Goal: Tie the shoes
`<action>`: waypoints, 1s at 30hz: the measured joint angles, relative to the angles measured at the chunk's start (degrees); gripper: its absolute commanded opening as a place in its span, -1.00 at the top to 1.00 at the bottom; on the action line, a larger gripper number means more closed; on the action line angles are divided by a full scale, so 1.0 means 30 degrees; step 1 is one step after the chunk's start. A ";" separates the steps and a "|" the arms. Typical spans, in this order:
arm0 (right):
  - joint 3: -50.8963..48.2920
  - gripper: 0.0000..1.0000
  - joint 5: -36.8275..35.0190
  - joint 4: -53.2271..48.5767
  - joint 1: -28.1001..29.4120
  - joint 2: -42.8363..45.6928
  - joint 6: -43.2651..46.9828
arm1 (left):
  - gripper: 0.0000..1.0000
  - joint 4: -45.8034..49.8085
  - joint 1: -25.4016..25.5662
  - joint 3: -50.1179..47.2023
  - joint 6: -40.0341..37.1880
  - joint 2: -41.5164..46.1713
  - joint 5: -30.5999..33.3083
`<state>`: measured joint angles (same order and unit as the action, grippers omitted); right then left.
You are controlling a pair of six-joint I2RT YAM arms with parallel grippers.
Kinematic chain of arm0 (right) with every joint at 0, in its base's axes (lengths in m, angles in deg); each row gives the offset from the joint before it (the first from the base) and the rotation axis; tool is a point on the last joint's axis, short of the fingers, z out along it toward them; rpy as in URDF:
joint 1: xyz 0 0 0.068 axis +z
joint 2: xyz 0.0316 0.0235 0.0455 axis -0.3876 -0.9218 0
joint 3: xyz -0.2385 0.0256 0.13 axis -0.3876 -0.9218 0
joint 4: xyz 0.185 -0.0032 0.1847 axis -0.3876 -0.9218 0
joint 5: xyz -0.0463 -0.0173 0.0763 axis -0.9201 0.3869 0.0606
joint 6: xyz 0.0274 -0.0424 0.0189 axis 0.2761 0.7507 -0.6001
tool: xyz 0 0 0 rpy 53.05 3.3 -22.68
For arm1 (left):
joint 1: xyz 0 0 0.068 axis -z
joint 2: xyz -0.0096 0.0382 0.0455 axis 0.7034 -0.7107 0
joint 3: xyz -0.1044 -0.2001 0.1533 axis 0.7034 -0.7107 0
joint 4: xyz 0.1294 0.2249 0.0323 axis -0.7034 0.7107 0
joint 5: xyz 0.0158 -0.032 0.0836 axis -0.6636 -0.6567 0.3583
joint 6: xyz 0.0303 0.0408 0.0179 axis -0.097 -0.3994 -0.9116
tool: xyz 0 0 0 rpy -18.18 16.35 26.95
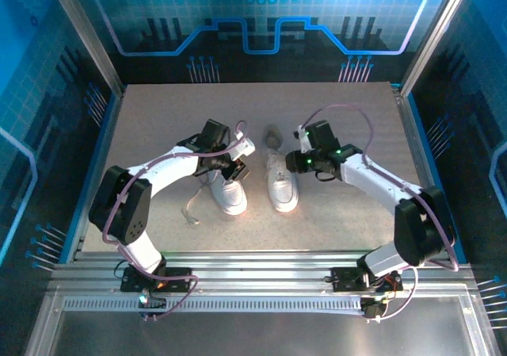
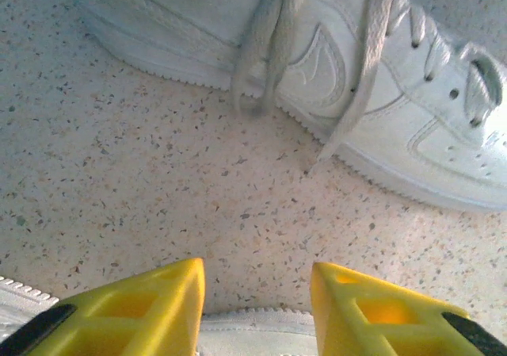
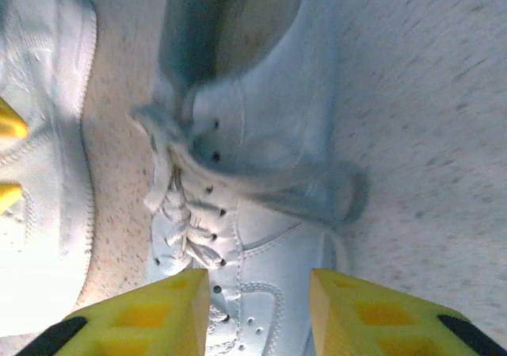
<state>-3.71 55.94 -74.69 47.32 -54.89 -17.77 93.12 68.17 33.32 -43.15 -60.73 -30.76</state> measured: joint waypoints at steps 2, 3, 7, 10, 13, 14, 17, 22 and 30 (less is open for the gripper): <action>0.0481 0.19 0.0051 -0.0444 -0.0517 0.0510 0.0335 | 0.16 -0.0015 -0.0015 0.0248 0.0226 0.0124 -0.0189; 0.0590 0.19 0.0058 -0.0605 -0.0758 0.0765 0.0503 | 0.18 -0.0102 -0.0015 0.0444 0.0517 0.0131 -0.0321; 0.0590 0.19 0.0058 -0.1049 -0.1348 0.0903 0.0874 | 0.30 -0.0612 0.0211 0.1530 0.1851 -0.0299 -0.0568; 0.0583 0.19 0.0044 -0.1239 -0.1581 0.0750 0.0940 | 0.35 -0.1158 0.0743 0.2441 0.2805 -0.1566 -0.0576; 0.0576 0.19 -0.0015 -0.1290 -0.1698 0.0743 0.1013 | 0.38 -0.1515 0.1362 0.2834 0.3592 -0.3147 -0.0714; 0.0576 0.19 -0.0109 -0.1304 -0.1719 0.0743 0.1042 | 0.39 -0.1523 0.1530 0.2914 0.3701 -0.3599 -0.0765; 0.0561 0.19 -0.0328 -0.1406 -0.1887 0.0765 0.1173 | 0.40 -0.1530 0.2069 0.3585 0.4160 -0.5158 -0.1013; 0.0554 0.19 -0.0576 -0.1778 -0.2339 0.0860 0.1457 | 0.40 -0.1814 0.2433 0.5100 0.4896 -0.6324 -0.1399; 0.0561 0.19 -0.0896 -0.2222 -0.2288 0.1107 0.1661 | 0.14 -0.1851 0.2419 0.5340 0.5107 -0.6346 -0.0969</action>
<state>-2.03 53.25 -81.35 40.45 -51.57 -12.78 87.57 75.42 49.34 -27.83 -79.77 -33.67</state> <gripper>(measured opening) 0.405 0.408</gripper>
